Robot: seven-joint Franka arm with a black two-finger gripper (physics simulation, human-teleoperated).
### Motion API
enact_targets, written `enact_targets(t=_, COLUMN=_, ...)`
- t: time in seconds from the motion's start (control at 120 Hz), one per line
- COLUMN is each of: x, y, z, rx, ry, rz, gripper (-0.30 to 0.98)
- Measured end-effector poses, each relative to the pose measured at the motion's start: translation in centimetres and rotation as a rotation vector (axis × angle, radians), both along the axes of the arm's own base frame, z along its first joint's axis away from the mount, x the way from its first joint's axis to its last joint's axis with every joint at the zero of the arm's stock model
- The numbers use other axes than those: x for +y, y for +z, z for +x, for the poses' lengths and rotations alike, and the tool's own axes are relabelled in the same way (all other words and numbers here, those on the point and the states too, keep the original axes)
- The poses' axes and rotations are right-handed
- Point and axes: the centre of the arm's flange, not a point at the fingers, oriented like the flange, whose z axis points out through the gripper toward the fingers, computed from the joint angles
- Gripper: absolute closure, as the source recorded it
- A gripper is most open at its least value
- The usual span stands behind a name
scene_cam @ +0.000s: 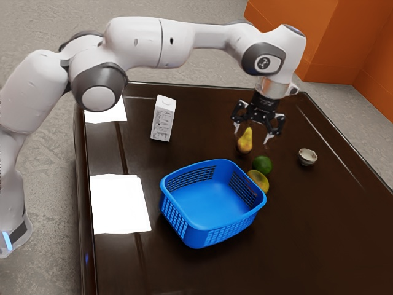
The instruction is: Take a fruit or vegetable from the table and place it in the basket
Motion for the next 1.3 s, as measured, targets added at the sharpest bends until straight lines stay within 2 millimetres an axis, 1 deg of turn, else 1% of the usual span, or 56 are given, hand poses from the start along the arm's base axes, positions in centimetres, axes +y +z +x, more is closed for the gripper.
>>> enact_targets(t=0.042, x=0.6, y=-0.7, z=0.3, rx=0.004, ry=0.012, rz=0.001, gripper=0.00)
enact_targets(t=0.083, x=0.6, y=-1.3, z=0.6, rx=0.005, ry=0.015, rz=0.000, gripper=0.00)
enact_targets(t=0.117, x=0.0, y=-1.8, z=1.2, rx=-0.003, ry=0.009, rz=-0.002, gripper=0.00)
enact_targets(t=0.175, x=-1.8, y=-2.0, z=2.3, rx=-0.041, ry=-0.016, rz=-0.012, gripper=0.00)
enact_targets(t=0.208, x=-2.1, y=-2.3, z=2.7, rx=-0.055, ry=-0.019, rz=-0.018, gripper=0.00)
enact_targets(t=0.3, x=-1.0, y=-4.5, z=3.9, rx=-0.061, ry=0.002, rz=-0.029, gripper=0.00)
enact_targets(t=0.367, x=-1.0, y=-5.5, z=4.4, rx=-0.069, ry=0.006, rz=-0.038, gripper=0.00)
enact_targets(t=0.533, x=-0.5, y=-6.1, z=5.2, rx=-0.102, ry=0.023, rz=-0.053, gripper=0.00)
enact_targets(t=0.617, x=-0.8, y=-6.4, z=5.5, rx=-0.120, ry=0.023, rz=-0.058, gripper=0.00)
enact_targets(t=0.767, x=-0.8, y=-8.3, z=6.3, rx=-0.129, ry=0.031, rz=-0.065, gripper=0.00)
enact_targets(t=0.9, x=-0.8, y=-9.1, z=6.7, rx=-0.139, ry=0.037, rz=-0.069, gripper=0.00)
enact_targets(t=1.033, x=-1.0, y=-9.3, z=6.8, rx=-0.150, ry=0.038, rz=-0.073, gripper=0.00)
enact_targets(t=1.142, x=-1.3, y=-10.4, z=6.6, rx=-0.136, ry=0.044, rz=-0.082, gripper=0.00)
enact_targets(t=1.3, x=-1.3, y=-10.3, z=6.6, rx=-0.147, ry=0.049, rz=-0.087, gripper=0.00)
